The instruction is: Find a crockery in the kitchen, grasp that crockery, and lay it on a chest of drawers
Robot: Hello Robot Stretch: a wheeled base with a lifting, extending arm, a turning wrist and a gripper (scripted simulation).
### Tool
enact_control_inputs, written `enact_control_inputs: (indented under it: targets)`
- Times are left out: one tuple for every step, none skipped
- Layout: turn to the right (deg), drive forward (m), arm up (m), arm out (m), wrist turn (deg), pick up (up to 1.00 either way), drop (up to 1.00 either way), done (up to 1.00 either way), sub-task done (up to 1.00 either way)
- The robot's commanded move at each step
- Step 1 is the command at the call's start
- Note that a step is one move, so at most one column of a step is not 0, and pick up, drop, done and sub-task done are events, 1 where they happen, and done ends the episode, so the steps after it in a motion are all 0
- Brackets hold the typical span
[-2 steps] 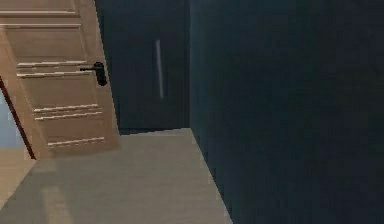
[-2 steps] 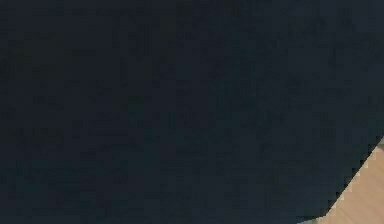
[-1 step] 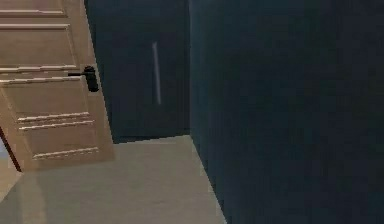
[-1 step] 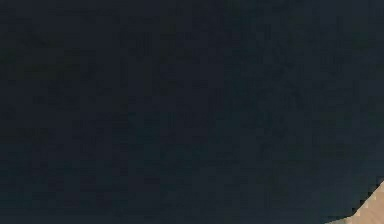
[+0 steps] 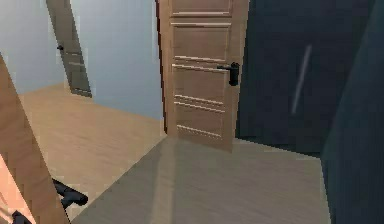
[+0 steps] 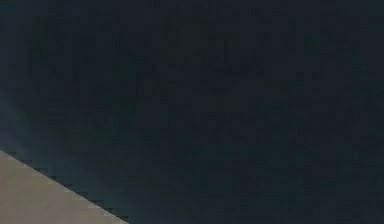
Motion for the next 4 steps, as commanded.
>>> enact_control_inputs:
  targets:
    - [0.0,0.65,0.00,0.00,0.0,0.00,0.00,0.00,0.00]
    - [-42.0,0.00,0.00,0.00,0.0,0.00,0.00,0.00,0.00]
    - [0.0,1.00,0.00,0.00,0.0,0.00,0.00,0.00,0.00]
    - [-3.0,0.00,0.00,0.00,0.0,0.00,0.00,0.00,0.00]
